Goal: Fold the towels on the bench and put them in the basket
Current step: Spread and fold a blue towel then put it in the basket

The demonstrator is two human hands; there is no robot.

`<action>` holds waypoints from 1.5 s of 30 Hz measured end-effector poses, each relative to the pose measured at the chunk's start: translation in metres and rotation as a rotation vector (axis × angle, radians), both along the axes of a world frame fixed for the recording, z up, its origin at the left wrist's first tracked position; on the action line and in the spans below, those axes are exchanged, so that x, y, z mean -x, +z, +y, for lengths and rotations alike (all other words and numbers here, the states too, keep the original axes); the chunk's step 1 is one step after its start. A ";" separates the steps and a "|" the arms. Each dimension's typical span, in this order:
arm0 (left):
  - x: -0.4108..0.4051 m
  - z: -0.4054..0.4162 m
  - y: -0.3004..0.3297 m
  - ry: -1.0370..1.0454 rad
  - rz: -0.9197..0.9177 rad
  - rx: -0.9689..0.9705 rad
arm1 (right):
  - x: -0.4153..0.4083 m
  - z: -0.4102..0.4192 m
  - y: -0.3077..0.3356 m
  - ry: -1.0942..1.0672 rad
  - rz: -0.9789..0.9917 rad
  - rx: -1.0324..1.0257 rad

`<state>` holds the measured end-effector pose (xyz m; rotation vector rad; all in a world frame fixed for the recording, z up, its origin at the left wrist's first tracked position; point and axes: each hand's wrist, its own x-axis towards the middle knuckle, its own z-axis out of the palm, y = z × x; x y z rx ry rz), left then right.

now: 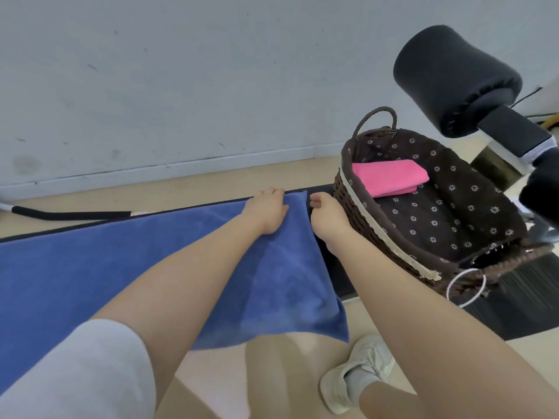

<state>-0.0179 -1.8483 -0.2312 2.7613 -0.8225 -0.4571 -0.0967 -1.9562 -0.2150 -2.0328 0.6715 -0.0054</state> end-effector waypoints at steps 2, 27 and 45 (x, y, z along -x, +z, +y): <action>-0.014 -0.008 -0.004 0.019 -0.048 -0.046 | -0.007 -0.002 -0.004 -0.005 -0.038 -0.011; -0.011 0.001 -0.009 0.049 -0.227 0.236 | 0.065 -0.029 0.001 0.179 0.225 -0.270; 0.078 0.013 -0.018 -0.311 -0.143 -0.247 | 0.144 -0.027 -0.036 0.089 0.432 0.349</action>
